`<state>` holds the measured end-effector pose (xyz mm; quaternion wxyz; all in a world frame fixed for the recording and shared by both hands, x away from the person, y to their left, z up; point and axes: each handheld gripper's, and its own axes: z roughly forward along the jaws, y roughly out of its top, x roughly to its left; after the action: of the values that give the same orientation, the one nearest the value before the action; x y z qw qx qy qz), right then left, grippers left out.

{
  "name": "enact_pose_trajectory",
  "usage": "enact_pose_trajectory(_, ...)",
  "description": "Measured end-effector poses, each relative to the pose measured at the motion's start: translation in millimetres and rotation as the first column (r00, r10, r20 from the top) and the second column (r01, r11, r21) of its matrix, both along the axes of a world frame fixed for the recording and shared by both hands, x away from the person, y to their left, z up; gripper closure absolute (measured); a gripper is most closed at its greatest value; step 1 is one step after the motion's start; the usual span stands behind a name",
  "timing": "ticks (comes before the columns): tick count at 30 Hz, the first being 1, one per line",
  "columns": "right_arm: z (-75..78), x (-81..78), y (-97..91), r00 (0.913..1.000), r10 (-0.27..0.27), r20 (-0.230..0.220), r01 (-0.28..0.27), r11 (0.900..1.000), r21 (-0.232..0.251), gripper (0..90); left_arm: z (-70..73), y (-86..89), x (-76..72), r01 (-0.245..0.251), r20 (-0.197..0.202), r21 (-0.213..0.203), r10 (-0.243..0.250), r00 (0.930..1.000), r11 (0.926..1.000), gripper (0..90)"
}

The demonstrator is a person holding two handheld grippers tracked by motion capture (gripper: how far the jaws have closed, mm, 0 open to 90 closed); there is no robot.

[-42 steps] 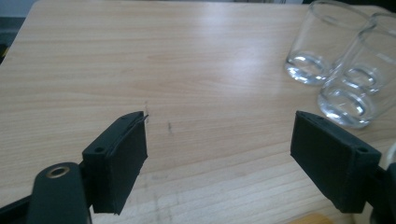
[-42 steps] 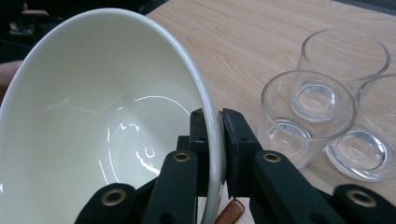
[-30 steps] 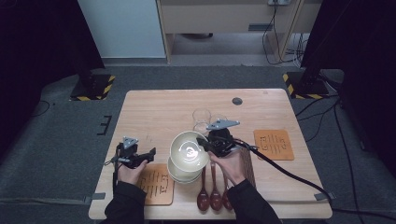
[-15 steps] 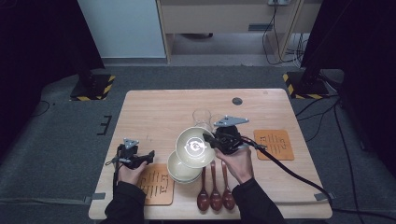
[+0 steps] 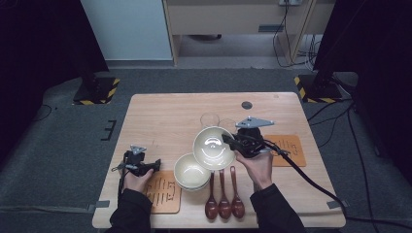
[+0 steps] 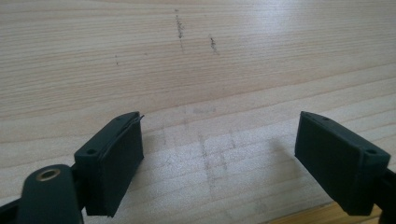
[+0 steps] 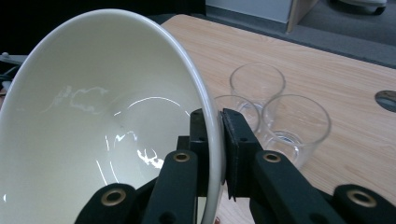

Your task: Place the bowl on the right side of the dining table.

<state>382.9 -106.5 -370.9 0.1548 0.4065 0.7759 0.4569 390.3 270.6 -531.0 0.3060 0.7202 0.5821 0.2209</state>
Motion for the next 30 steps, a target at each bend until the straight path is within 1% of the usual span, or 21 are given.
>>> enact_pose_trajectory(5, 0.0, 1.3, -10.4, 0.9997, -0.026, 0.004, 0.026, 0.9997, -0.005, 83.5, -2.3, -2.3, 0.1, 0.009, 0.009, 0.038, -0.010, 0.9999, 0.9992, 11.8)
enact_pose_trajectory(14, -3.7, 4.7, -27.8, 0.9981, -0.062, -0.004, 0.062, 0.9981, -0.003, 83.5, -5.2, -2.0, -0.3, 0.010, 0.029, 0.033, -0.011, 0.9995, 0.9994, 7.5)
enact_pose_trajectory(21, -9.9, 6.2, -44.8, 0.9952, -0.096, -0.017, 0.096, 0.9954, -0.004, 83.5, -5.4, -2.0, 0.2, 0.006, 0.025, 0.036, -0.006, 0.9997, 0.9993, 5.4)
enact_pose_trajectory(30, -15.3, 6.5, -68.6, 0.9896, -0.143, -0.021, 0.142, 0.9898, -0.005, 83.5, -5.7, -2.0, 0.7, 0.003, 0.021, 0.036, -0.003, 0.9998, 0.9993, 3.3)
